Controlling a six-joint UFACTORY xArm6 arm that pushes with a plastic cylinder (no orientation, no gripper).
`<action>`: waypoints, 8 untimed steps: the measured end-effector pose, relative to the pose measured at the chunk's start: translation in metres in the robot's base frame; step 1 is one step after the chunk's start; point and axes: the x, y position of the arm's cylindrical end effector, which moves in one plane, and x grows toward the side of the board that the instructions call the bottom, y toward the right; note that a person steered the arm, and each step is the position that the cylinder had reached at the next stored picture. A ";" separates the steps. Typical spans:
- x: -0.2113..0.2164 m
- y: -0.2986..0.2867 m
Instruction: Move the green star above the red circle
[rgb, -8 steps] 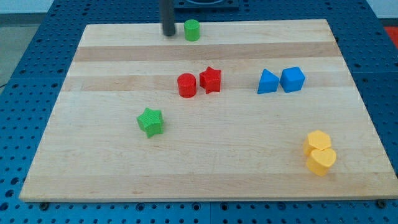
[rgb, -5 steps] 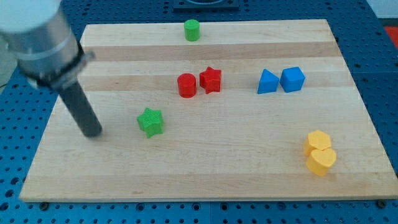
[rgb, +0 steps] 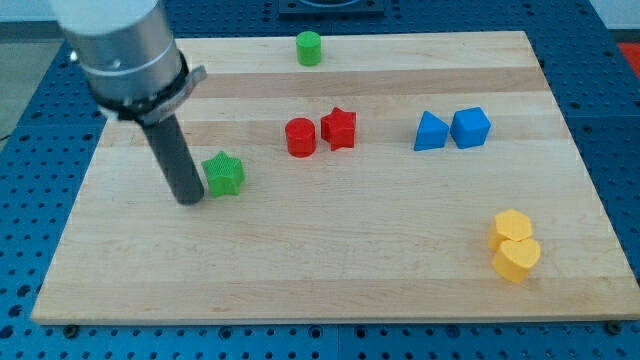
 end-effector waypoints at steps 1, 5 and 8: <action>-0.009 0.017; -0.070 0.045; -0.109 0.068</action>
